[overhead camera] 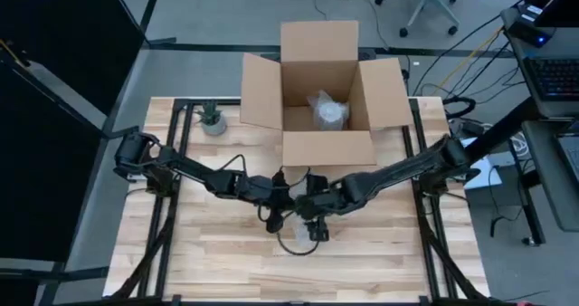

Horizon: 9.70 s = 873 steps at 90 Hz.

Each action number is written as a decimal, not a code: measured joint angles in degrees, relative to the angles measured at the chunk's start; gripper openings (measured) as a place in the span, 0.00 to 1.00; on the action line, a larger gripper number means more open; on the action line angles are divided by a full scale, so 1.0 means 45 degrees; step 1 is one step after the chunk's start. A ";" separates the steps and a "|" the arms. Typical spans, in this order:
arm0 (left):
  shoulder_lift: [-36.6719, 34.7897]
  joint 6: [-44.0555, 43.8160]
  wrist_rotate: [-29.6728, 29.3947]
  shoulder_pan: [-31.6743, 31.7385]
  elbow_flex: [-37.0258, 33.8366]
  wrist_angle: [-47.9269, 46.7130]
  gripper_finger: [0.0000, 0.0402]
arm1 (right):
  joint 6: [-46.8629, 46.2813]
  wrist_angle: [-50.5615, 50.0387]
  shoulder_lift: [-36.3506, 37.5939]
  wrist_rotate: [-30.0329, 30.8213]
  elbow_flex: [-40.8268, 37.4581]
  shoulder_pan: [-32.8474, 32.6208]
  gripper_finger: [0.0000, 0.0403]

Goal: Wrap mug
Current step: Wrap the orange patterned mug with bubble wrap

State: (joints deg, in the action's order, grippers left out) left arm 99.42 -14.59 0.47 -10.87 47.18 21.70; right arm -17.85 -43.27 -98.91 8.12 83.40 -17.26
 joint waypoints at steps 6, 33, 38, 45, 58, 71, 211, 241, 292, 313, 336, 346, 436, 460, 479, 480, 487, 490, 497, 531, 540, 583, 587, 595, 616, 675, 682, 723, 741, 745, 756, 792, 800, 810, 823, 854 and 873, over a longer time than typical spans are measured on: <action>0.0000 0.0004 -0.0005 -0.0005 -0.0005 -0.0002 0.00 | -0.0463 -0.0696 0.0464 0.0580 0.0004 0.0000 0.70; 0.0000 0.0000 -0.0024 -0.0010 -0.0010 0.0012 0.00 | -0.3302 -0.0771 0.1561 0.4086 -0.2374 -0.0252 0.70; 0.0000 0.0006 -0.0037 -0.0010 -0.0010 0.0017 0.00 | -0.3693 0.0816 0.1939 0.4463 -0.3535 -0.0285 0.70; 0.0000 0.0005 -0.0077 -0.0015 -0.0010 0.0017 0.00 | -0.4240 0.3019 0.2373 0.5116 -0.5053 -0.0152 0.70; 0.0005 0.0005 -0.0083 -0.0015 -0.0015 0.0064 0.00 | -0.4386 0.6793 0.2744 0.5573 -0.7083 0.0139 0.70; 0.0020 0.0005 -0.0083 -0.0010 -0.0024 0.0198 0.00 | -0.3880 1.0325 0.2742 0.5484 -0.8394 0.0177 0.70; 0.0029 0.0068 0.0013 -0.0005 -0.0029 0.0124 0.00 | -0.2922 0.2943 0.1878 0.5971 -0.4178 -0.1365 0.70; 0.0167 0.0020 0.0092 -0.0005 -0.0142 -0.0483 0.00 | -0.6422 0.7346 0.3390 0.7220 -0.8946 -0.1652 0.70; 0.0087 0.0103 0.0048 0.0010 -0.0053 -0.0290 0.00 | -0.5551 1.0233 0.3367 0.6732 -0.9881 -0.1156 0.70; 0.0083 0.0106 -0.0146 0.0081 -0.0044 -0.0250 0.00 | -0.5431 1.0025 0.2851 0.4724 -0.9881 -0.1135 0.70; 0.0068 0.0095 -0.0191 0.0180 -0.0034 -0.0130 0.00 | -0.4324 1.0188 0.2569 0.3872 -0.9881 -0.1204 0.70; 0.0068 0.0019 -0.0192 0.0175 -0.0034 0.0137 0.00 | -0.4127 1.0866 0.1951 0.3739 -0.9866 -0.1240 0.70; -0.0102 -0.0024 0.1418 0.0160 0.1710 -0.1766 0.00 | -0.5452 0.9514 0.3128 0.0029 -0.9405 -0.1243 0.70; -0.0102 -0.0016 0.1413 0.0165 0.1710 -0.1701 0.00 | -0.6527 0.6359 0.5203 0.5676 -0.9405 -0.1019 0.70; -0.0102 0.0034 0.1413 0.0165 0.1710 -0.1712 0.00 | -0.4757 0.8830 0.4624 0.5821 -0.9430 -0.0493 0.70; -0.0102 0.0034 0.1413 0.0165 0.1710 -0.1712 0.00 | -0.4595 0.9165 0.4632 0.5810 -0.9425 -0.0491 0.70; -0.0102 0.0039 0.1413 0.0161 0.1710 -0.1712 0.00 | -0.3477 1.0979 0.4646 0.5502 -0.9402 -0.0500 0.70; -0.0102 0.0064 0.1413 0.0163 0.1710 -0.1712 0.00 | -0.3240 1.1353 0.4643 0.5194 -0.9402 -0.0495 0.70; -0.0102 0.0084 0.1413 0.0165 0.1710 -0.1712 0.00 | -0.3398 1.1647 0.4433 0.4876 -0.9400 -0.0486 0.70; -0.0102 0.0083 0.1413 0.0160 0.1705 -0.1761 0.00 | -0.3212 0.8240 0.1412 0.4527 -0.6144 -0.0273 0.70; -0.0102 0.0078 0.1413 0.0165 0.1705 -0.1761 0.00 | -0.3907 0.4822 0.0384 0.4460 -0.4193 -0.0090 0.69; -0.0780 0.0015 0.1443 -0.0064 0.1677 -0.2870 0.00 | -0.4594 0.2306 -0.2264 0.2544 -0.1636 0.0345 0.69; -0.1106 0.0029 0.1404 -0.0097 0.1666 -0.3244 0.00 | -0.4585 0.2382 -0.2260 0.2529 -0.1643 0.0345 0.69; -0.1741 0.0040 0.1128 -0.0102 0.1661 -0.3976 0.00 | -0.4524 0.2482 -0.2260 0.2496 -0.1653 0.0335 0.69; -0.2943 0.0068 0.0066 -0.0122 0.1718 -0.5695 0.00 | -0.4313 0.2509 -0.2280 0.2393 -0.1662 0.0400 0.69; -0.2273 -0.1191 0.0006 -0.2113 -0.0785 -0.4145 0.00 | -0.4074 0.2614 -0.2309 0.2399 -0.1687 0.0680 0.69; -0.2225 -0.1277 0.0063 -0.2127 -0.0937 -0.2935 0.00 | -0.4070 0.2604 -0.2309 0.2431 -0.1687 0.0680 0.69; -0.2225 -0.0996 -0.0131 -0.1443 -0.0942 -0.0163 0.00 | -0.4060 0.2603 -0.2309 0.2443 -0.1687 0.0681 0.69; -0.2225 -0.0975 -0.0160 -0.0869 -0.0939 0.0255 0.00 | -0.4077 0.2589 -0.2309 0.2453 -0.1687 0.0685 0.69; -0.2182 -0.0981 -0.0167 -0.0747 -0.0937 0.0293 0.00 | -0.4089 0.2584 -0.2309 0.2453 -0.1687 0.0690 0.69; -0.1861 -0.0986 -0.0253 -0.0471 -0.0937 0.0420 0.00 | -0.4118 0.2594 -0.2309 0.2448 -0.1687 0.0709 0.69; -0.1035 -0.1015 -0.0238 -0.0121 -0.0913 0.1188 0.00 | -0.3982 0.2638 -0.2299 0.2443 -0.1711 0.0753 0.69; -0.1030 -0.1010 -0.0242 -0.0121 -0.0913 0.1154 0.00 | -0.3776 0.2660 -0.2223 0.2443 -0.1711 0.0758 0.69; -0.1010 -0.1010 -0.0286 -0.0097 -0.0903 0.1061 0.00 | -0.3587 0.2579 -0.1974 0.2436 -0.1733 0.0758 0.69; -0.0996 -0.1001 -0.0364 -0.0073 -0.0913 0.0960 0.00 | -0.3124 0.2534 -0.1509 0.2417 -0.1735 0.0743 0.69; -0.0996 -0.1001 -0.0359 -0.0073 -0.0913 0.0957 0.00 | -0.2550 0.2282 -0.0834 0.2399 -0.1696 0.0743 0.69; -0.0996 -0.0996 -0.0355 -0.0073 -0.0913 0.0954 0.00 | -0.2021 0.2156 -0.0652 0.2005 -0.1687 0.0729 0.69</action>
State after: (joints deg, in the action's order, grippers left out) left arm 94.94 -19.07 -1.13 -11.20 43.07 26.00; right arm -26.94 -33.57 -101.84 17.14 75.81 -13.98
